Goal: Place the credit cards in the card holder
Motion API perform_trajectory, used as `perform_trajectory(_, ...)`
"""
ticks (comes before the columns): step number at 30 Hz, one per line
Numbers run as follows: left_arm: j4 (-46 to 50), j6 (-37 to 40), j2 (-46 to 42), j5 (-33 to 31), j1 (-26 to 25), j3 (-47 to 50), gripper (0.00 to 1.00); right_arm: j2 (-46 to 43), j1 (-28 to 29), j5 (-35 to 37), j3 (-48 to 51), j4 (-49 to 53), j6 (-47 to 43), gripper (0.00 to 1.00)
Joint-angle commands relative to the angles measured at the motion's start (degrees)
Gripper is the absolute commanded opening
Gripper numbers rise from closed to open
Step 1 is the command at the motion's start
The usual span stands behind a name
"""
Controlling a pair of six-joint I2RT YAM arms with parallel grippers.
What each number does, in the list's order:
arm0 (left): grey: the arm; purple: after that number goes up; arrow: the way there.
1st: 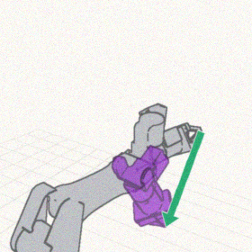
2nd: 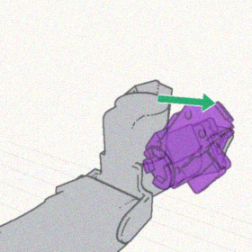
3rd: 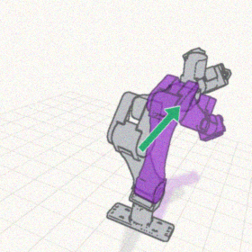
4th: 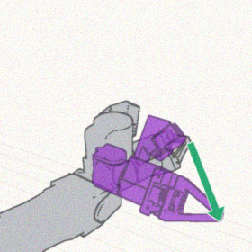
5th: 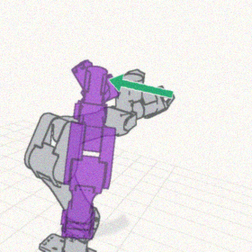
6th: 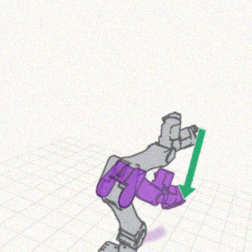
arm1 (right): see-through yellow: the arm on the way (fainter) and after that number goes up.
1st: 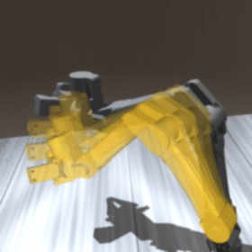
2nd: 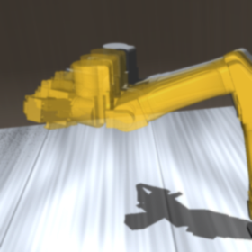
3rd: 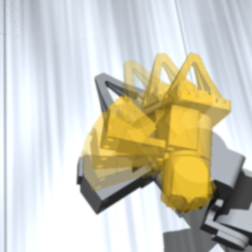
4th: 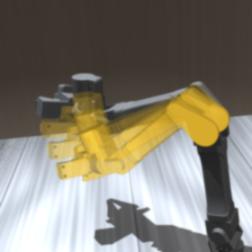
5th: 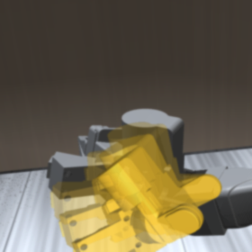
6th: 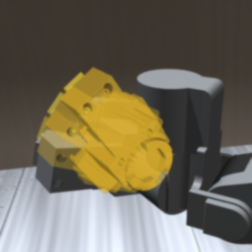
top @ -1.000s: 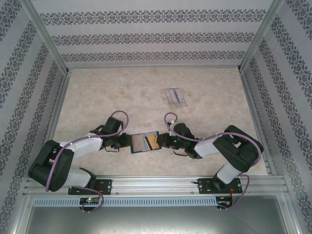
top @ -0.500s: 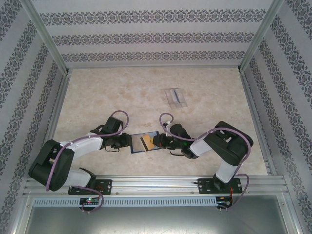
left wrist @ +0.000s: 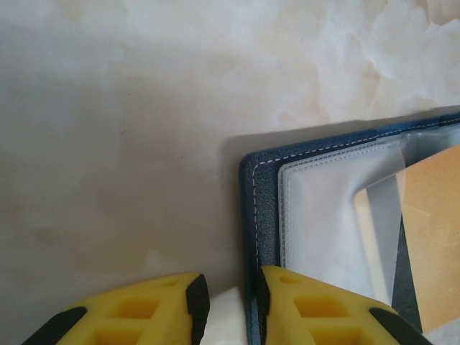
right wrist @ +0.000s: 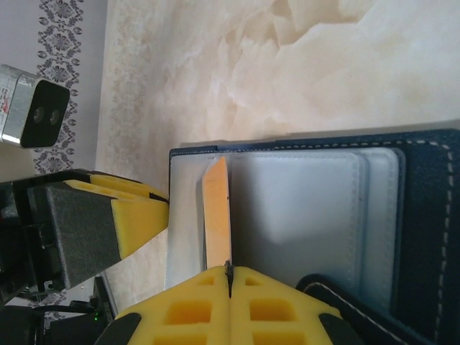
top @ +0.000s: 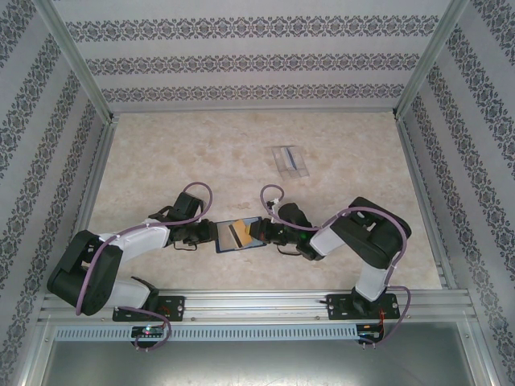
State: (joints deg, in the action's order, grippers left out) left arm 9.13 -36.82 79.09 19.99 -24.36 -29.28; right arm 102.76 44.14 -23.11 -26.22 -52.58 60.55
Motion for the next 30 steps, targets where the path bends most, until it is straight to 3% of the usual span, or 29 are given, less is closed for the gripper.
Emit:
perform_trajectory(1, -4.20, 0.17, 6.44, 3.84, -2.25, 2.56, 0.31, 1.19, 0.62, 1.75, -1.70, -2.30, -0.28, 0.00)
perform_trajectory(7, -4.29, 0.25, 6.48, 3.91, -2.19, 2.76, 0.31, 2.00, 1.65, 3.26, -1.07, -4.45, 0.44, 0.00)
perform_trajectory(23, -4.09, 0.17, 6.26, 3.80, -2.18, 2.83, 0.31, 3.25, 7.43, 16.19, 2.95, -10.11, 3.93, 0.00)
perform_trajectory(30, -4.07, 0.25, 5.92, 3.78, -2.24, 2.98, 0.30, 5.30, 8.44, 17.60, 2.20, -12.44, 4.71, 0.00)
